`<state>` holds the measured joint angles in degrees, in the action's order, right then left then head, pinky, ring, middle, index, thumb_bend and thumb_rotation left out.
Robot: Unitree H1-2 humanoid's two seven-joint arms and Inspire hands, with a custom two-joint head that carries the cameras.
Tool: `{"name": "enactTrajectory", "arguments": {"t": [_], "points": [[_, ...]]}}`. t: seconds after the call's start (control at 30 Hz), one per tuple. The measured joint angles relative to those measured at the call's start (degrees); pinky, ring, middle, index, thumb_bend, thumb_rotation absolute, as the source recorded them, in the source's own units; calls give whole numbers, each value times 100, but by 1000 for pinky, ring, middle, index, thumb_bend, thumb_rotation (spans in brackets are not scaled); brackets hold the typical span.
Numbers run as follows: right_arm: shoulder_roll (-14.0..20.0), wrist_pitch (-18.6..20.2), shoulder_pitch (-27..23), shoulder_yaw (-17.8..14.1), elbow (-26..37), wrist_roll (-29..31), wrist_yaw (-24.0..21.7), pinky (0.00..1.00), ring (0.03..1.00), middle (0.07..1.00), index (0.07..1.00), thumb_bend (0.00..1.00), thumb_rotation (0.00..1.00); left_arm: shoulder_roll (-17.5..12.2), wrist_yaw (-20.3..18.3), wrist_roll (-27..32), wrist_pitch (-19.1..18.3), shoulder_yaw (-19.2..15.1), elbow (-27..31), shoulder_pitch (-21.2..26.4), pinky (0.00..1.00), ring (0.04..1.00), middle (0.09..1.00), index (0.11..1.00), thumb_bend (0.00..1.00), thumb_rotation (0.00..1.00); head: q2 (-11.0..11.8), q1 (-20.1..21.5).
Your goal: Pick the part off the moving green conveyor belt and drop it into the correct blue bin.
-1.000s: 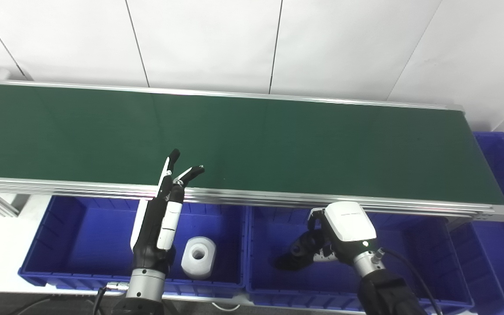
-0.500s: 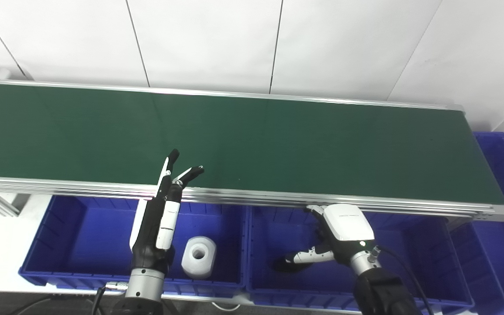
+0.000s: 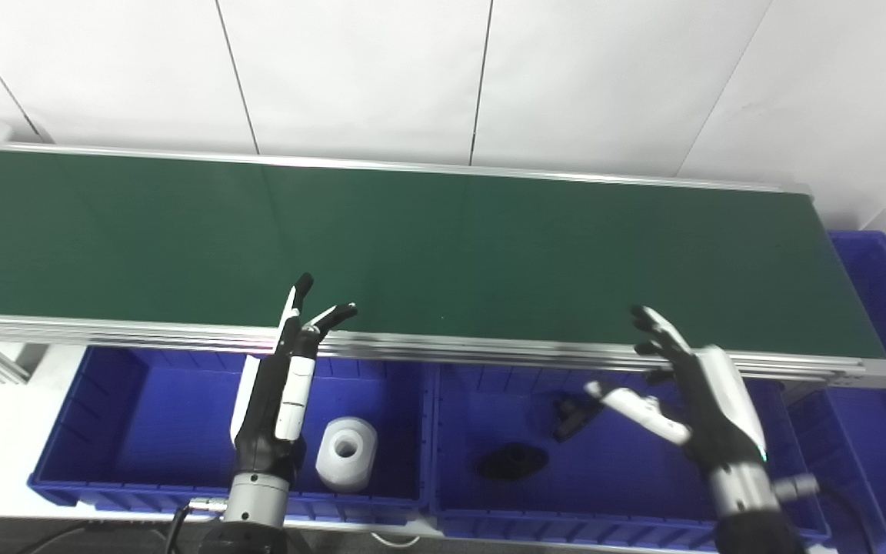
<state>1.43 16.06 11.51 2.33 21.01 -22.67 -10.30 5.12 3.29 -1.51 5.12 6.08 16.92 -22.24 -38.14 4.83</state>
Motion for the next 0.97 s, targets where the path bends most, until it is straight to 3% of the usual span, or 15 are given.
{"name": "enactTrajectory", "arguments": {"t": [0.1,0.13,0.23,0.33,0.4,0.43,0.63,0.97], "points": [[-461,-420,421,-178,-109,983,194,798,848,892,917,798,940,-24,-6,-1,203,-50,-227,10,969,942,928,1000,517,999,262,-52],[-543,-658,467,-204,-240,1180,240,822,869,916,934,814,976,-42,-7,-1,257,-60,-293,21,988,970,963,1000,526,993,333,-79],[-668,-1363,418,-348,-866,1676,410,859,898,944,958,845,997,-151,-8,-2,406,-103,-461,88,999,996,995,1000,563,989,413,-114],[-727,-1989,300,-542,-1473,2135,601,873,903,946,981,851,1000,-281,8,-95,792,-252,-579,137,990,1000,1000,1000,617,999,536,-158],[-736,-2402,246,-600,-1709,2338,707,874,906,948,988,866,1000,-322,103,-347,1001,-403,-624,177,929,985,1000,990,641,1000,580,-176],[-734,-2596,224,-603,-1829,2394,739,879,908,949,985,873,1000,-335,201,-515,1066,-472,-627,203,898,967,996,973,654,1000,589,-184],[-660,-3306,88,-488,-2412,2329,841,868,902,946,976,878,1000,-308,360,-1018,1162,-654,-647,258,959,992,1000,962,718,1000,642,-193],[-435,-3869,55,-200,-2723,2219,861,884,930,967,990,848,1000,-271,321,-717,1284,-591,-788,219,965,1000,1000,998,646,1000,870,-272]]}}
